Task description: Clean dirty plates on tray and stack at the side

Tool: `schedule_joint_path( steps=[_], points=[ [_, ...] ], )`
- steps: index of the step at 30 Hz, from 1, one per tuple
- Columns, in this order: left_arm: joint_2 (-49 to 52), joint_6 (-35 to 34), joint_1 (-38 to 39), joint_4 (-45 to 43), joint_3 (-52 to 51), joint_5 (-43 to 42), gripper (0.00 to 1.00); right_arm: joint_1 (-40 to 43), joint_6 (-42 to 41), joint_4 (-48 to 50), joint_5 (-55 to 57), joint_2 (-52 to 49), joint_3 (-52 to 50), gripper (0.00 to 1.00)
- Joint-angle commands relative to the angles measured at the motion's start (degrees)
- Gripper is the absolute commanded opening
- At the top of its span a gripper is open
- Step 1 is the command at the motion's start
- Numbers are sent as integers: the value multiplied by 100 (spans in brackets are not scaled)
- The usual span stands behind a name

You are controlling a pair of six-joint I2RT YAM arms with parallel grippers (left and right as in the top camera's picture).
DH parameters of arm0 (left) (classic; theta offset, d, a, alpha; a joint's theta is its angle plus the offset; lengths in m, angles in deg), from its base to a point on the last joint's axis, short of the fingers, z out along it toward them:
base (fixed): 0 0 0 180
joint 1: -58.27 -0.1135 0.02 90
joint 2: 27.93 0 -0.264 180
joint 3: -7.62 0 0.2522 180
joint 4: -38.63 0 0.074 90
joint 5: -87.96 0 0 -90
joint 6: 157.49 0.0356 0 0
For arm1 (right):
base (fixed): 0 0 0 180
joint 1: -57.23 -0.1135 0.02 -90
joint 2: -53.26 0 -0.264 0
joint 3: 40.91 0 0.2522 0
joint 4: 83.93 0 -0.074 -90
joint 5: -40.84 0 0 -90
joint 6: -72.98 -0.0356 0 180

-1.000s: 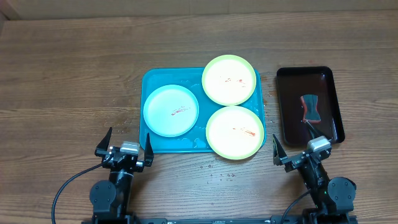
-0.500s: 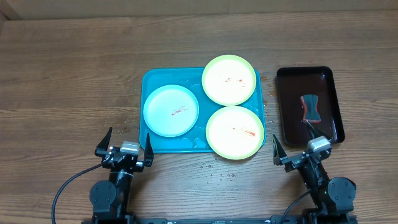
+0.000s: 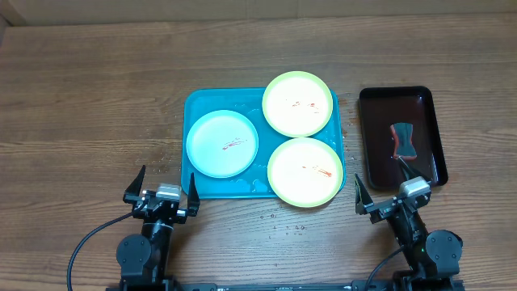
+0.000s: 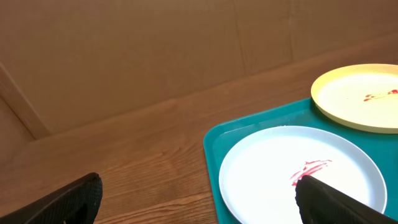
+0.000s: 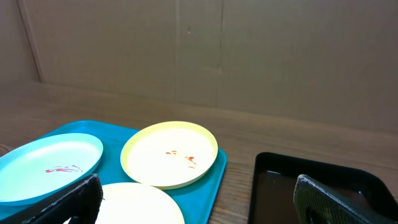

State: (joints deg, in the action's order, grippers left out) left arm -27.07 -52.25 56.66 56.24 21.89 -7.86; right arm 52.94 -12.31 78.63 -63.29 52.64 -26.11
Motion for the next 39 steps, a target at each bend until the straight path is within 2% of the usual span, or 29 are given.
schedule_joint_path(
  steps=[1,6,12,19,23,29,34,39],
  points=[
    [-61,129,-35,-13,-24,-101,99,-46,-17,35,57,46,-57,100],
    [-61,96,-35,-105,-24,-382,100,-46,-63,31,35,46,-57,100],
    [-57,-302,-35,-81,127,-437,100,-46,-496,28,-2,46,17,100],
    [448,-306,-35,459,918,-439,100,-46,-494,-402,-52,-232,660,100],
    [1215,-304,-35,691,1541,-527,100,-46,-494,-730,-50,-769,1268,100],
    [2656,-306,-33,931,2710,-1106,100,-46,-494,-1220,-50,-1860,2402,100],
    [3991,-304,-28,1965,4159,-1204,100,-46,-494,-2009,-50,-2990,3574,100],
    [5346,-308,-24,3580,5886,-1220,100,-46,-494,-3086,-48,-4177,4909,100]
  ],
)
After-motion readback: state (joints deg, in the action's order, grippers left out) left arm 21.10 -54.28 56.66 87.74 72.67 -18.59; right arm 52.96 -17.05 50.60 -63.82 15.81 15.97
